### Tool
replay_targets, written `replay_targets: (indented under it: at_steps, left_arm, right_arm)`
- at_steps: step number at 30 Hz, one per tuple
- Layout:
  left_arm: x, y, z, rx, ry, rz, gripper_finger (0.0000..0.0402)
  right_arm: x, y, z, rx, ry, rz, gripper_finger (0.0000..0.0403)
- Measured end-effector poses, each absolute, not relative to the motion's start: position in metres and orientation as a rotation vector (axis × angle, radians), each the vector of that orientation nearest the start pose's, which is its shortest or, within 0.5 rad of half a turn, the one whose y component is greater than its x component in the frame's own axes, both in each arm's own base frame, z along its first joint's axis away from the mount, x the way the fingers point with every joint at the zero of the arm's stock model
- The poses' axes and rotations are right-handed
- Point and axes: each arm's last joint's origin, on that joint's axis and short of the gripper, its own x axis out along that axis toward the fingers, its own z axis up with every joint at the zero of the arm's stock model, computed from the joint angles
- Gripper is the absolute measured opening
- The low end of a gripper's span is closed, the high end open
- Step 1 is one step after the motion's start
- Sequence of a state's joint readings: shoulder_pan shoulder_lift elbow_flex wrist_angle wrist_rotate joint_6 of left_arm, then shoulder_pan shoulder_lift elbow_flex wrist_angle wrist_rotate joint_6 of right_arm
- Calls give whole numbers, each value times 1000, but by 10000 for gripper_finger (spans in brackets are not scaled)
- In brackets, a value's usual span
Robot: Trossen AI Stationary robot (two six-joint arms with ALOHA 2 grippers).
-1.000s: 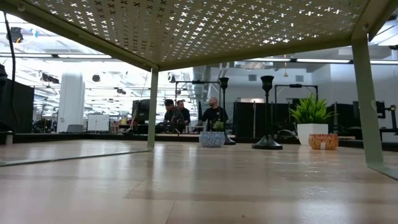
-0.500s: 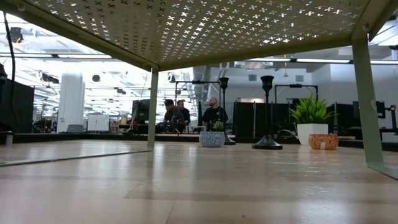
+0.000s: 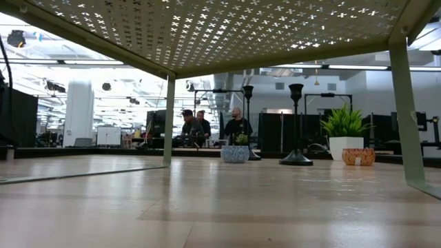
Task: Pick & Place candle stick holders
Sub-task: Put the red patterned scented candle on the shelf
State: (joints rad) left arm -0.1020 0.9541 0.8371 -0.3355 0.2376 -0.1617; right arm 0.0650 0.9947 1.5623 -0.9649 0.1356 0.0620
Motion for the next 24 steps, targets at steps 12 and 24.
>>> replay_targets:
  at_steps: [12,24]
  left_arm:
    - [219,-25,314,-198,404,-319,3]
    - [260,-33,320,-209,485,-463,2]
  right_arm:
    - [139,5,470,21,392,-82,1]
    - [139,5,470,16,392,-81,0]
